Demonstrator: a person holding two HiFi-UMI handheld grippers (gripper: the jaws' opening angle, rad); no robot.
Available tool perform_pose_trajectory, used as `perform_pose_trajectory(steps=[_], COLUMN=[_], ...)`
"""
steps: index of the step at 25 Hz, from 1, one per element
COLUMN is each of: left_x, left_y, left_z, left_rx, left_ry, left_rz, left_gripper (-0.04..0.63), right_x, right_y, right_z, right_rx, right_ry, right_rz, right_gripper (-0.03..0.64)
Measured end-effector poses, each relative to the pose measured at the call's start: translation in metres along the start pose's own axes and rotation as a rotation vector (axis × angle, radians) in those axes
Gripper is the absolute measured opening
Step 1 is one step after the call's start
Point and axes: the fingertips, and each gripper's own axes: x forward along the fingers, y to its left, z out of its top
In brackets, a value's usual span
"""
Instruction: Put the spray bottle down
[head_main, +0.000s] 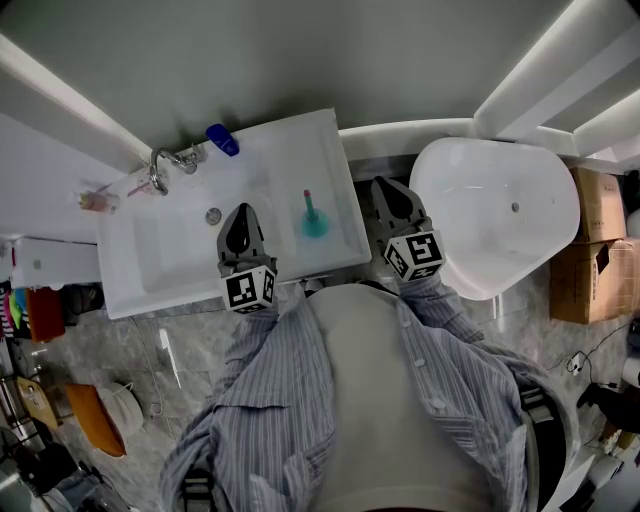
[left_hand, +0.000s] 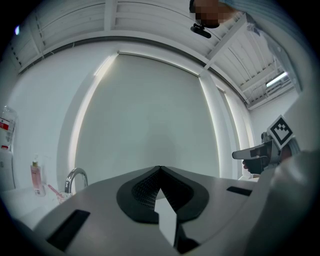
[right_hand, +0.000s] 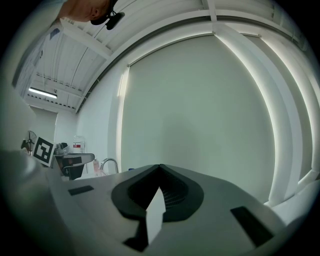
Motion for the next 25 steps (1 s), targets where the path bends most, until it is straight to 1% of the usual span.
perform_pose_trajectory(steps=[25], left_x=[0.0013], left_y=[0.0006], left_z=[-0.0007], left_rx=[-0.005], left_ry=[0.006], left_rz=[-0.004], left_gripper=[0.002], right_x=[0.0013], right_y=[0.0000], right_z=[-0.0012], right_rx=[-0.014], right_ry=[0.013], right_rz=[-0.009], right_gripper=[0.014])
